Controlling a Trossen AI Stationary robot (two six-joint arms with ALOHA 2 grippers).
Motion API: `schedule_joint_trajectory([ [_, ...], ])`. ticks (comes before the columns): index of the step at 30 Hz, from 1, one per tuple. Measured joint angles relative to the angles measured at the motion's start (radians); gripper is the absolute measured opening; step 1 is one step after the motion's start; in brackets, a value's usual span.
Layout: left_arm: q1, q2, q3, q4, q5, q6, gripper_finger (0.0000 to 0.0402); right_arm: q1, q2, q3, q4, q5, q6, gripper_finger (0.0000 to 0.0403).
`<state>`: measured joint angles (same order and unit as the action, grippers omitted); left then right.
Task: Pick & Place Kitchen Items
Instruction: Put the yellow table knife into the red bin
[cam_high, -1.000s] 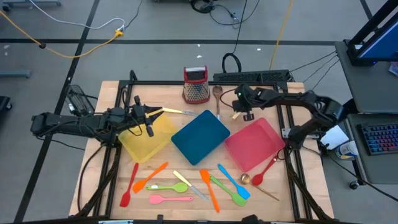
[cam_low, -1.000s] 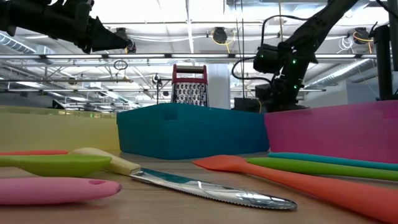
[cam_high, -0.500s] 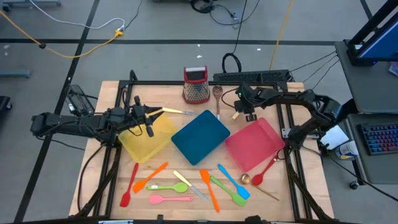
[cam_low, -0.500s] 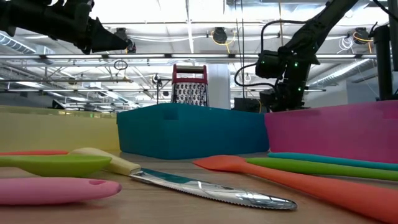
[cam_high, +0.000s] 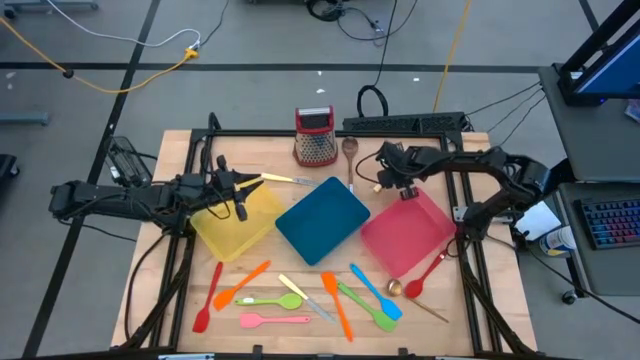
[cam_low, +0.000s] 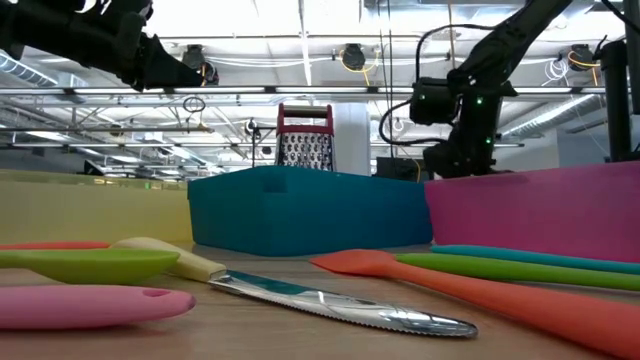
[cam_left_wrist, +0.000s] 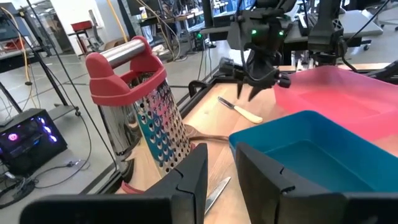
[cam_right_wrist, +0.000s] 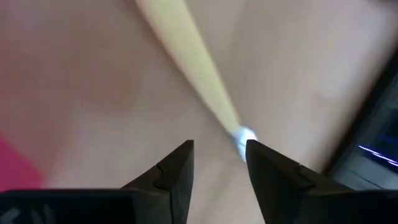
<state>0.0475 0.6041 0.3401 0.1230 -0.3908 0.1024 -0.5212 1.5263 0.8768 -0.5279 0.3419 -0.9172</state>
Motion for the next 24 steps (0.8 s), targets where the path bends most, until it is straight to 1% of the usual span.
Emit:
schedule_joint_trajectory([
  [2,0.0,0.0,0.0,0.0,0.0,0.0,0.0088,0.023,-0.001,0.0,0.017,0.093,-0.045,0.0142],
  [3,0.0,0.0,0.0,0.0,0.0,0.0,0.0088,0.031,-0.001,0.001,0.018,0.111,-0.053,0.0143],
  [5,0.0,0.0,0.0,0.0,0.0,-0.001,0.0088,0.04,-0.001,0.001,0.013,0.106,-0.039,0.0143],
  [9,0.0,0.0,0.0,-0.001,0.0,-0.001,0.0088,0.042,-0.001,0.003,0.012,0.044,0.016,0.0137],
  [11,0.0,0.0,0.0,-0.001,0.0,-0.002,0.0088,0.045,0.0,0.029,-0.024,0.042,0.024,0.0132],
  [13,0.0,0.0,0.0,-0.001,0.0,-0.004,0.0088,0.05,0.001,0.089,-0.081,0.033,0.062,0.0125],
  [14,0.0,0.0,0.0,-0.001,0.0,-0.008,0.0088,0.051,0.0,0.124,-0.115,0.003,0.084,0.0121],
  [16,0.0,0.0,0.0,-0.001,0.001,-0.008,0.0088,0.047,0.0,0.191,-0.158,-0.109,0.142,0.0114],
  [18,0.0,0.0,0.0,-0.001,0.001,-0.008,0.0088,0.027,0.0,0.242,-0.148,-0.222,0.222,0.0109],
  [19,0.0,0.0,0.0,-0.001,0.001,-0.008,0.0088,0.014,0.0,0.258,-0.135,-0.257,0.262,0.0107],
  [21,0.0,0.0,0.0,-0.004,0.001,-0.008,0.0088,-0.013,0.005,0.27,-0.117,-0.29,0.296,0.0106],
  [24,0.0,0.0,0.0,-0.029,0.001,-0.008,0.0088,-0.053,0.012,0.252,-0.129,-0.295,0.285,0.0107],
])
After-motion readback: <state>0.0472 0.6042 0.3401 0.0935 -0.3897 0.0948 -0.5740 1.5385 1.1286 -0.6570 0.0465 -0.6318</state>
